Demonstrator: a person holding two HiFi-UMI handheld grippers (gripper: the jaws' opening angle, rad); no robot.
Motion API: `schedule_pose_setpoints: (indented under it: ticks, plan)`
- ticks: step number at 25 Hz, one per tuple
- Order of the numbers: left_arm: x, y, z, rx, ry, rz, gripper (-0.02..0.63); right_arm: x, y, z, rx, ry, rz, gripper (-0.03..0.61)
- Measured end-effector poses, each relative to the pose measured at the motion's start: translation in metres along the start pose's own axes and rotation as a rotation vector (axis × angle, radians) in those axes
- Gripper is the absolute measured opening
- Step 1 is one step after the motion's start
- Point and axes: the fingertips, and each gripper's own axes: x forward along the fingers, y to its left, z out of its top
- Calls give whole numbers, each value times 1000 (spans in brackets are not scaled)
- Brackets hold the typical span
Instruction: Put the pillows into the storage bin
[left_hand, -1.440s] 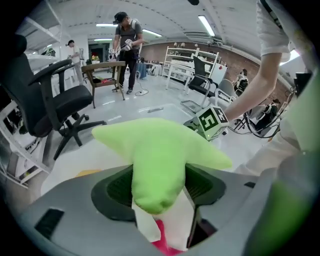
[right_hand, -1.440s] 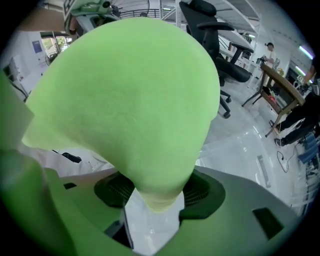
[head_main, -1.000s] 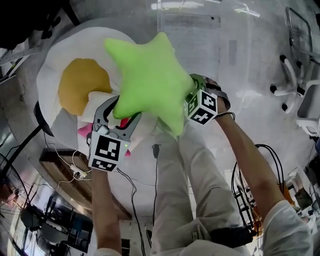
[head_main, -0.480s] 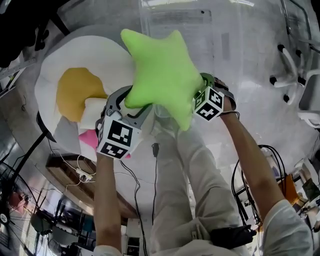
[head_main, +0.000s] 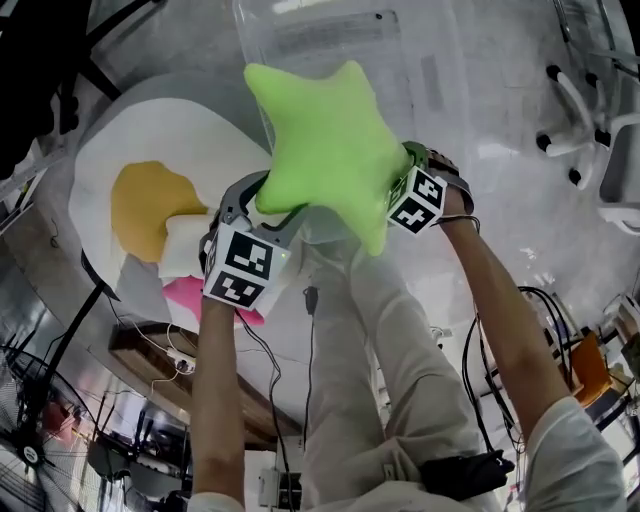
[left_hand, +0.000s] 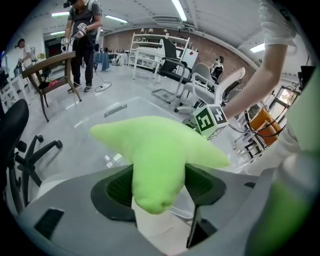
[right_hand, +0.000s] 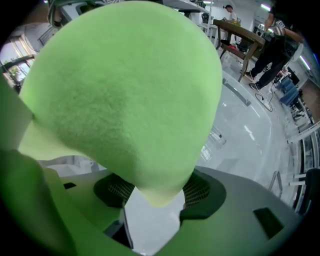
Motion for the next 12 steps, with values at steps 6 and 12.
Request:
schedule_pose_setpoints:
  ticks: [6, 12]
  plan:
    - [27, -1, 11, -8, 26, -23, 311, 6, -17, -22, 26, 32, -13, 291]
    - [48, -3, 15, -20, 60, -30, 316, 8, -33, -42, 36, 63, -43, 296]
